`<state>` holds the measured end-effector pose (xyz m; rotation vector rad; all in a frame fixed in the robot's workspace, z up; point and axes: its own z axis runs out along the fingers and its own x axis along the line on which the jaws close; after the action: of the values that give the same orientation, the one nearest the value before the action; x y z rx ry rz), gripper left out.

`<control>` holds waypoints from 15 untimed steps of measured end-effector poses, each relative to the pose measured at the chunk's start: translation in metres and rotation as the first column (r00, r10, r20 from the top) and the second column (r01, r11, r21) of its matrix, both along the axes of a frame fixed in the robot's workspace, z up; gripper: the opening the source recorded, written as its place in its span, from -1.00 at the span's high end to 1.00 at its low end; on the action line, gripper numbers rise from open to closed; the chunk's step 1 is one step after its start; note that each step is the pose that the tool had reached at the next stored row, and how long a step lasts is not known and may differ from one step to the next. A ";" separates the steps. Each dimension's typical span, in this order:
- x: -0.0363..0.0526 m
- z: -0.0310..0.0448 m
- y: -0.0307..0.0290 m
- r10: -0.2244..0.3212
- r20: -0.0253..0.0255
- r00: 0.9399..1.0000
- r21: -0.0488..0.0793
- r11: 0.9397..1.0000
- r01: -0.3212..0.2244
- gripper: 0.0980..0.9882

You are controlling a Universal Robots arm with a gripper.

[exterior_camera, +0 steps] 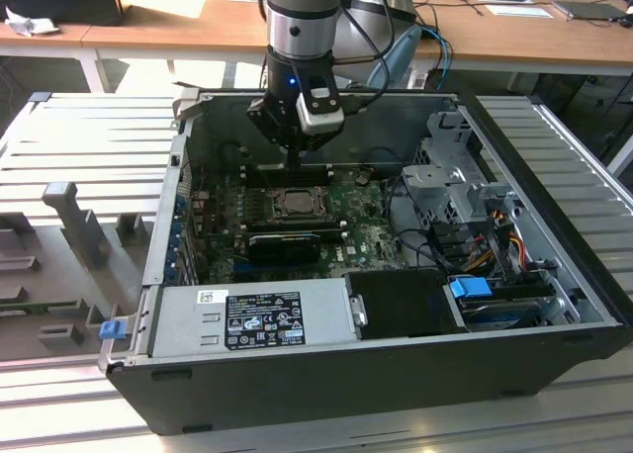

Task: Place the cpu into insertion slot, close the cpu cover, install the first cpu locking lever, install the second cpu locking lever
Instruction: 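Install the first cpu locking lever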

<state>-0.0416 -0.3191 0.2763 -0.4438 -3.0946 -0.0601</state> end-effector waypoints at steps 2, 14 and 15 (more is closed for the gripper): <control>0.0000 0.0000 0.0000 0.014 0.000 1.000 0.000 1.000 -0.014 0.98; 0.0000 0.0000 0.0000 0.122 0.002 0.993 0.000 0.993 -0.122 0.98; 0.0000 0.0000 0.0000 0.135 0.003 0.991 0.000 0.991 -0.135 0.98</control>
<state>-0.0416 -0.3191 0.2762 -0.2337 -3.1183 -0.0591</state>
